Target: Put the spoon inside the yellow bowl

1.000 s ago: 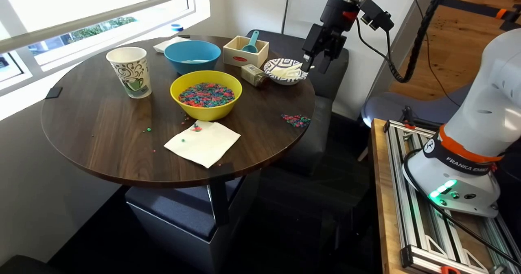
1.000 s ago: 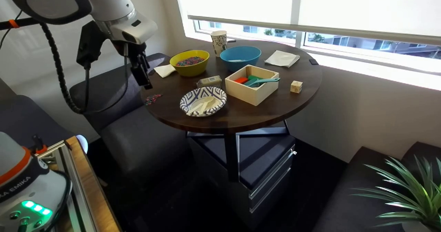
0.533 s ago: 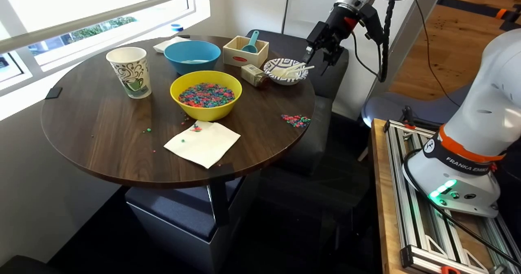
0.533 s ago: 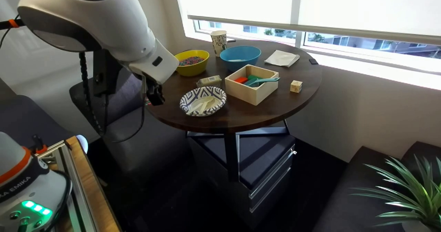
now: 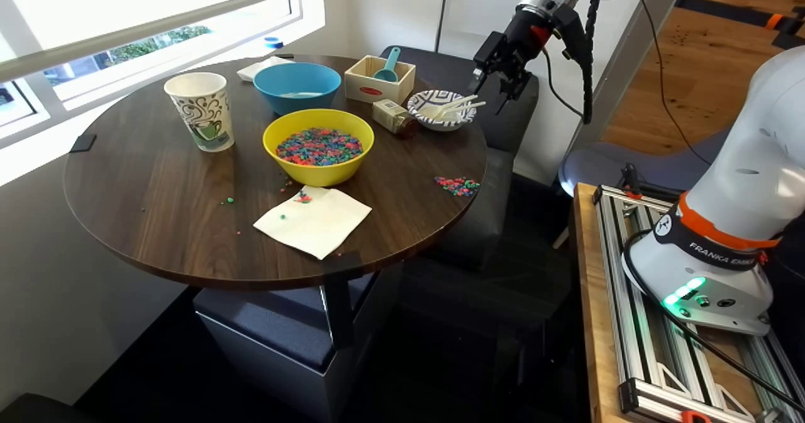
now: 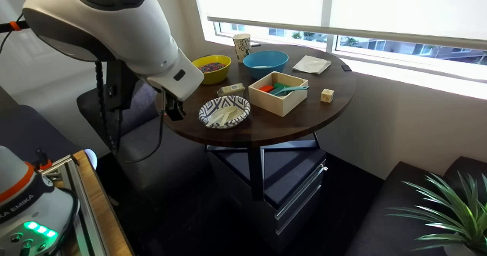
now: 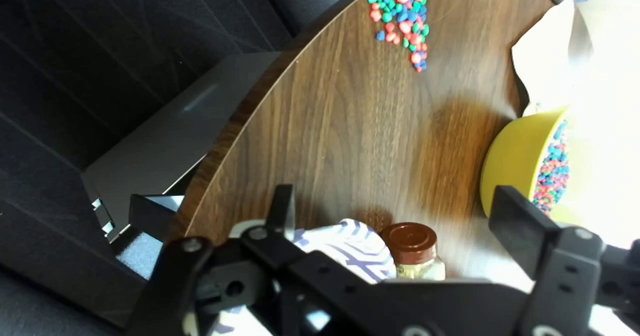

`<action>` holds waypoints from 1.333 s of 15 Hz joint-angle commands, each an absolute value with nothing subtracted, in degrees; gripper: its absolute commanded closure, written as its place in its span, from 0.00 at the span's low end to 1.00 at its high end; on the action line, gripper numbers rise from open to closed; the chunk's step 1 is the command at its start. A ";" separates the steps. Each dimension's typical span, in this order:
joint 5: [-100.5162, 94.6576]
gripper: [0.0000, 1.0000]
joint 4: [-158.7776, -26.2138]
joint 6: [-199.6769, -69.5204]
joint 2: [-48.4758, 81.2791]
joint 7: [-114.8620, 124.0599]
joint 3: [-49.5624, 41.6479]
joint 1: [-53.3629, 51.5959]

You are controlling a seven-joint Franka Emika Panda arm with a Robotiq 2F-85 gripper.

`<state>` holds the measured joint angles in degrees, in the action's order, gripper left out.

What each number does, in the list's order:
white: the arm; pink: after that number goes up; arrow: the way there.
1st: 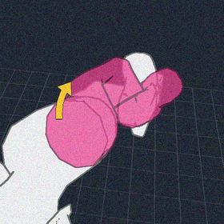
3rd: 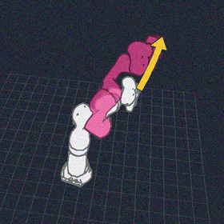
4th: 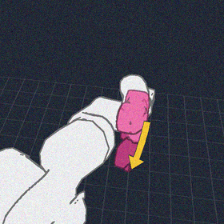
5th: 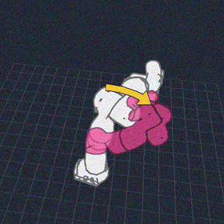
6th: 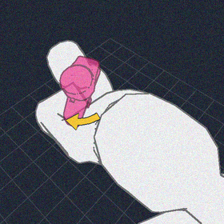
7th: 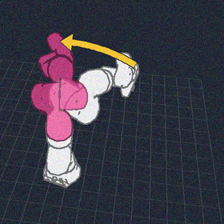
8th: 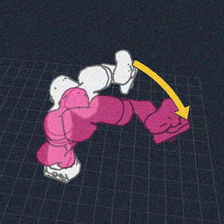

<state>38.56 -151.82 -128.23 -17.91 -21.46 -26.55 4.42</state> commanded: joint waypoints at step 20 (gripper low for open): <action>55.08 0.00 -143.93 -116.52 -3.15 -32.37 -27.19 19.09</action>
